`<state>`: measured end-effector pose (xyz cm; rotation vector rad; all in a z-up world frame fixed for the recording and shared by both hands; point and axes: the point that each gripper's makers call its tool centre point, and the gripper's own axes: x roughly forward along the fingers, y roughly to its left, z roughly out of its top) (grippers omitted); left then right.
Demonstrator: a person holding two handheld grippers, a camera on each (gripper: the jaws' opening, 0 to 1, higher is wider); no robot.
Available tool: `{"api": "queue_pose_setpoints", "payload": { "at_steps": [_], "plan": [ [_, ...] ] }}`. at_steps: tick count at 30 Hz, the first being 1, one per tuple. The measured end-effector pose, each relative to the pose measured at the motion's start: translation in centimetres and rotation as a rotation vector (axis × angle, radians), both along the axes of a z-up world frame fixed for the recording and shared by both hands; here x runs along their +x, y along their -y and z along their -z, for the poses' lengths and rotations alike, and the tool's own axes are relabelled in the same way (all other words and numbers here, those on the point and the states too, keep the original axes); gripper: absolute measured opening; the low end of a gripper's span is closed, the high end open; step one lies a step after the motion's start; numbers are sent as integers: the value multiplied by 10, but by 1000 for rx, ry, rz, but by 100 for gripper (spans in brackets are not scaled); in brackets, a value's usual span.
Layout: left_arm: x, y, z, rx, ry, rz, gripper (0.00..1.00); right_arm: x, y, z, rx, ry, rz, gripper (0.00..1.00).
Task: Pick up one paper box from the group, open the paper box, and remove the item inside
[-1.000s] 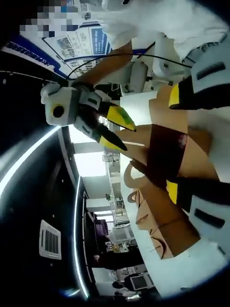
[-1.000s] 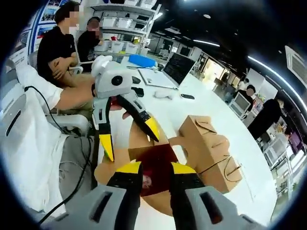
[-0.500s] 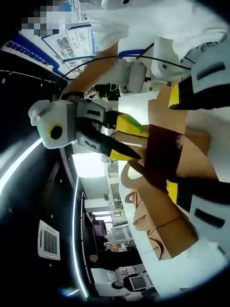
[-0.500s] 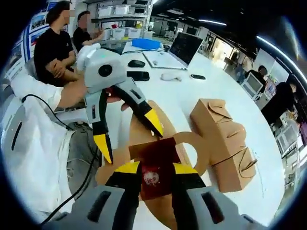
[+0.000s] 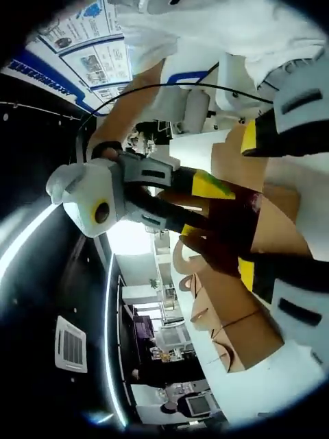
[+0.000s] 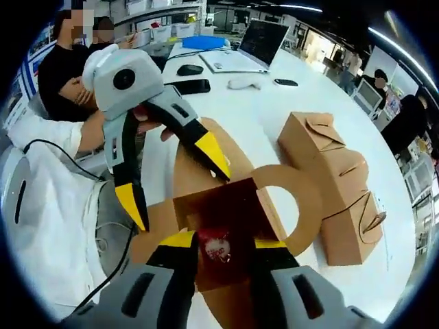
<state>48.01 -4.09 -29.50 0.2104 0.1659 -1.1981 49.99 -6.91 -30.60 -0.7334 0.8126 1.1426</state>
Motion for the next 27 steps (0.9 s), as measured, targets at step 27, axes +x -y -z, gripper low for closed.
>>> {"api": "queue_pose_setpoints", "payload": {
  "at_steps": [27],
  "plan": [
    [1, -1, 4, -10, -22, 25, 61, 5, -6, 36, -148, -98, 88, 30]
  ]
}}
